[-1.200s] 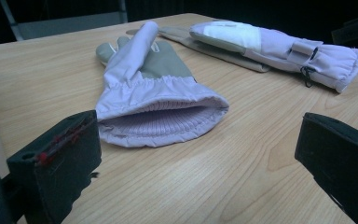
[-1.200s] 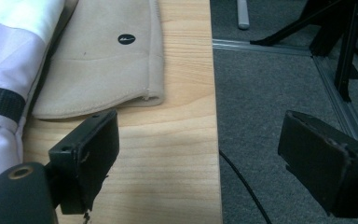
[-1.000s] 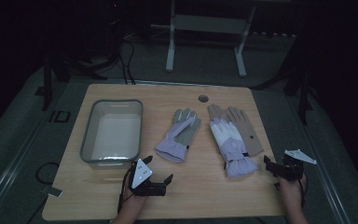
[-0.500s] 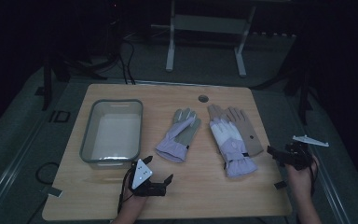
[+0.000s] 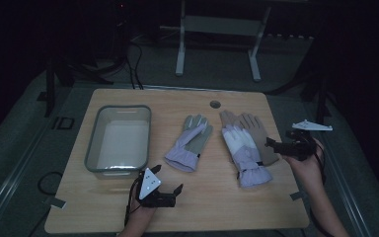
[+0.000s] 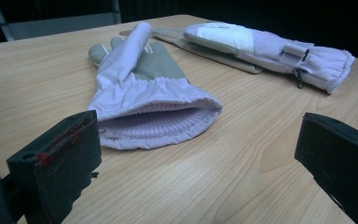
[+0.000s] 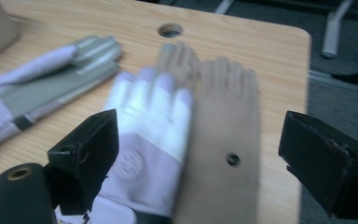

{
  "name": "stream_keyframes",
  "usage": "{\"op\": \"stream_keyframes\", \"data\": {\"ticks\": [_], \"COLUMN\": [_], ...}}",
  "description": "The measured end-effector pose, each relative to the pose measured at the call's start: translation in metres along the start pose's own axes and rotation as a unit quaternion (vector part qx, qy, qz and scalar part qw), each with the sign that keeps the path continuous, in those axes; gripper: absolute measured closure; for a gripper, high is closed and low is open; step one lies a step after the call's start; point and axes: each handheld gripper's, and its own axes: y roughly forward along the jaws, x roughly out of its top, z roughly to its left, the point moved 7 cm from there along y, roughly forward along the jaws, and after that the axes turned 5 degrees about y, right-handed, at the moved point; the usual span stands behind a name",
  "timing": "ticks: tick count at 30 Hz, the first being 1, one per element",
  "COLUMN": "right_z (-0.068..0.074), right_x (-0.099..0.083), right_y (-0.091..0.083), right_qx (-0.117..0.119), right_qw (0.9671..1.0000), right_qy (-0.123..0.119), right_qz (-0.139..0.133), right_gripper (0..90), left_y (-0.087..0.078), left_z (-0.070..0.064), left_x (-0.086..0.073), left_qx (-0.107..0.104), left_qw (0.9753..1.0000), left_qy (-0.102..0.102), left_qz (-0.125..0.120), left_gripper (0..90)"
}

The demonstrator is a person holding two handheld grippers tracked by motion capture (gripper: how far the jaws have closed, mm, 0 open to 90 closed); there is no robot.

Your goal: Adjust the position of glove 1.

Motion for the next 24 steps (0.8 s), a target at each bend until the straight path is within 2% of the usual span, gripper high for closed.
{"op": "stream_keyframes", "data": {"ticks": [3,5,6,9,10,11,12,13,16,17,18,19,20,21,24], "right_z": [0.017,0.022,0.033,0.045,0.051,0.064,0.069,0.069,0.087,0.098,0.098,0.108,0.108,0.117,0.125], "right_x": [0.014,0.017,0.024,0.029,0.032,0.036,0.039,0.039,0.044,0.047,0.047,0.050,0.050,0.052,0.054], "right_y": [0.008,0.010,0.014,0.018,0.019,0.024,0.026,0.026,0.033,0.037,0.037,0.042,0.042,0.048,0.054], "right_qx": [0.020,0.022,0.035,0.049,0.059,0.072,0.078,0.078,0.096,0.109,0.109,0.115,0.115,0.130,0.137], "right_qw": [0.9995,0.9992,0.9983,0.9971,0.9962,0.9945,0.9936,0.9936,0.9905,0.9880,0.9880,0.9860,0.9860,0.9838,0.9823], "right_qy": [-0.025,-0.033,-0.046,-0.058,-0.065,-0.076,-0.081,-0.081,-0.099,-0.110,-0.110,-0.120,-0.120,-0.123,-0.126], "right_qz": [0.003,0.004,0.003,-0.001,-0.002,-0.001,-0.003,-0.003,-0.002,0.003,0.003,0.007,0.007,0.013,0.019], "right_gripper": [13.1,13.2,13.5,14.5,14.6,14.7,14.7,14.7,14.7,14.6,14.6,14.6,14.6,14.7,14.6], "left_y": [0.000,0.000,0.000,0.000,0.000,0.000,0.000,0.000,0.000,0.000,0.000,0.000,0.000,0.000,0.000], "left_z": [0.000,0.000,-0.001,-0.001,-0.001,-0.001,-0.001,-0.001,-0.001,-0.001,-0.001,-0.001,-0.001,-0.001,0.000], "left_x": [0.000,0.000,0.000,0.000,0.000,0.000,0.000,0.000,0.000,0.000,0.000,0.000,0.000,0.000,0.000], "left_qx": [0.001,0.001,0.000,0.000,-0.001,-0.001,-0.001,-0.001,-0.002,-0.002,-0.002,-0.003,-0.003,-0.003,-0.006], "left_qw": [1.0000,1.0000,1.0000,1.0000,1.0000,1.0000,1.0000,1.0000,1.0000,1.0000,1.0000,1.0000,1.0000,1.0000,1.0000], "left_qy": [0.000,0.003,0.005,0.005,0.004,0.003,0.003,0.003,0.003,0.004,0.004,0.004,0.004,0.003,0.001], "left_qz": [-0.001,0.000,0.000,0.000,0.000,0.000,0.000,0.000,0.000,0.000,0.000,0.000,0.000,-0.001,-0.001], "left_gripper": [0.6,0.6,0.6,0.6,0.6,0.6,0.6,0.6,0.6,0.6,0.6,0.6,0.6,0.6,0.6]}}
